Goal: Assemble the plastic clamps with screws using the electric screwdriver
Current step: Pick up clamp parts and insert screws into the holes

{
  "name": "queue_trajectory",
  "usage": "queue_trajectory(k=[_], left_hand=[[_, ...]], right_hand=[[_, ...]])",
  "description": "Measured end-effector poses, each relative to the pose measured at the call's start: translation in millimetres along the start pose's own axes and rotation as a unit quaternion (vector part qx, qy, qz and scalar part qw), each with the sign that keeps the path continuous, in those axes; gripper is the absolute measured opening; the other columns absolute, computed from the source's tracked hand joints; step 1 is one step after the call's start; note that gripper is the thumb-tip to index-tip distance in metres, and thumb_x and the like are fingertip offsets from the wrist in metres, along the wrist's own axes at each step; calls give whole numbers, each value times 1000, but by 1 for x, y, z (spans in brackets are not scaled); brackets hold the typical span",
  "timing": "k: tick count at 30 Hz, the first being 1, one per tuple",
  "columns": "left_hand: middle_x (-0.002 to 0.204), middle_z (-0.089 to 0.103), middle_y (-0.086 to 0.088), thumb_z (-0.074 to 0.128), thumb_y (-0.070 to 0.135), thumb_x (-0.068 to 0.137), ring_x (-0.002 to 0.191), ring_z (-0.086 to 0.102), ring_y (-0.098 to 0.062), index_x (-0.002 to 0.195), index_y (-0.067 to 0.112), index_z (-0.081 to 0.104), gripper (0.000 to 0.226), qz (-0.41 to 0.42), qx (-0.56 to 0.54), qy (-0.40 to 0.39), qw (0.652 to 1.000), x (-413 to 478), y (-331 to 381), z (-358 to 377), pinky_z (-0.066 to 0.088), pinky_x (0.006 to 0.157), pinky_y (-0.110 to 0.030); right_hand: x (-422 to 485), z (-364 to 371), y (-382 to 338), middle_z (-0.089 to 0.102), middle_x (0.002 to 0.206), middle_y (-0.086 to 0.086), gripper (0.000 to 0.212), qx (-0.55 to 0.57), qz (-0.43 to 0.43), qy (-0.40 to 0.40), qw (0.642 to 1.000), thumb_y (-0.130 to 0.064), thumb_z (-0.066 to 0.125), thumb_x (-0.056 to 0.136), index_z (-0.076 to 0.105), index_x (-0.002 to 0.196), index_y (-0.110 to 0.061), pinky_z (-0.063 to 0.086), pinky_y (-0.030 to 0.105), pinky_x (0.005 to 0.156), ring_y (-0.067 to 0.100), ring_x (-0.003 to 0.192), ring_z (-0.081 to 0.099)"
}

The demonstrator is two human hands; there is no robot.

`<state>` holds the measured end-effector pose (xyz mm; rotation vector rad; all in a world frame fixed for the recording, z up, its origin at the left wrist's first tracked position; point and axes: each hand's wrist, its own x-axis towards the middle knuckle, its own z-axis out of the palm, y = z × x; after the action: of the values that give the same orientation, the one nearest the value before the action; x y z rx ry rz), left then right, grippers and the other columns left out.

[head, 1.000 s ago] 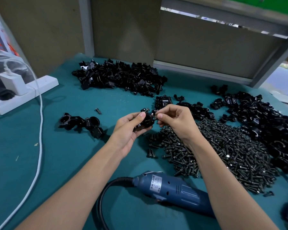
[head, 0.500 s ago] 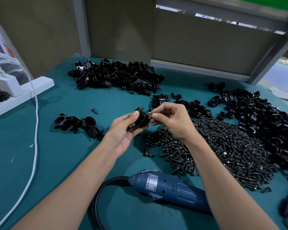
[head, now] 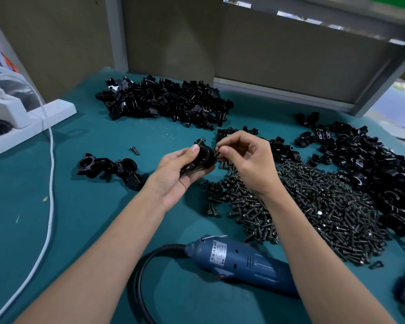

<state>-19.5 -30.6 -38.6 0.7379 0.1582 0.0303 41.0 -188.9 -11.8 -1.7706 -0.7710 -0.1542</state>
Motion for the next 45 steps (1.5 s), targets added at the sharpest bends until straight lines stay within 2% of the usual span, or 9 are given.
queue_trajectory(k=[4,9,16,22,27,32,38,42,45], left_hand=[[98,73,-21,63,14,86,88,73,-25,110,-14,60,37,2,5,19,1000,2,0,-1,61,73,-30],[104,70,-22,61,11,92,92,72,-24,110,-11,61,28,36,76,38,996,4,1,-5,60,74,-30],[92,74,-11,62,10,93,91,72,-21,101,-2,65,15,59,145,29,987,3,2,-7,60,75,-30],[99,73,-16,61,8,94,91,73,-22,105,-4,64,16,48,139,28,989,3,4,-7,60,71,-27],[93,76,-11,61,8,94,89,73,-21,103,-1,64,13,38,153,21,987,3,3,-8,60,70,-26],[98,72,-15,62,7,93,87,73,-20,103,-1,64,13,34,134,31,990,3,-1,-8,61,70,-27],[97,73,-12,62,7,92,87,73,-19,105,1,64,14,40,164,18,985,2,-1,-7,61,72,-26],[98,73,-13,60,7,93,88,73,-21,105,0,65,15,41,150,11,988,1,2,-6,58,68,-23],[102,72,-16,59,8,94,93,71,-25,104,-2,64,15,32,137,18,990,2,3,-6,60,71,-27]], right_hand=[[-1,2,1,70,81,4,3,-5,35,2,999,-3,70,87,70,90,-5,58,32,74,17,74,68],[-1,3,1,67,62,3,24,-94,71,4,993,-29,76,83,69,74,-8,48,23,53,8,51,57],[-1,5,0,70,67,5,30,-145,99,-18,984,-38,72,85,69,78,-9,52,25,58,9,53,62],[-2,4,2,68,68,6,19,-160,67,-43,984,-23,69,90,68,82,-6,53,30,60,6,53,61],[-3,6,6,65,69,12,16,-189,42,-55,980,-18,66,92,67,83,-5,52,37,62,30,65,62],[-5,5,7,55,64,-7,13,-222,23,-73,972,-16,63,94,64,84,-9,35,13,55,4,57,47],[-7,7,5,40,57,-4,37,-224,60,-94,968,-26,50,100,47,68,-7,29,35,55,12,54,34],[-8,9,3,36,53,1,50,-228,59,-80,969,-35,47,102,44,63,-5,25,34,52,11,49,28],[-6,8,2,51,62,5,34,-233,40,-79,969,-26,49,101,56,77,-3,32,28,53,11,53,37]])
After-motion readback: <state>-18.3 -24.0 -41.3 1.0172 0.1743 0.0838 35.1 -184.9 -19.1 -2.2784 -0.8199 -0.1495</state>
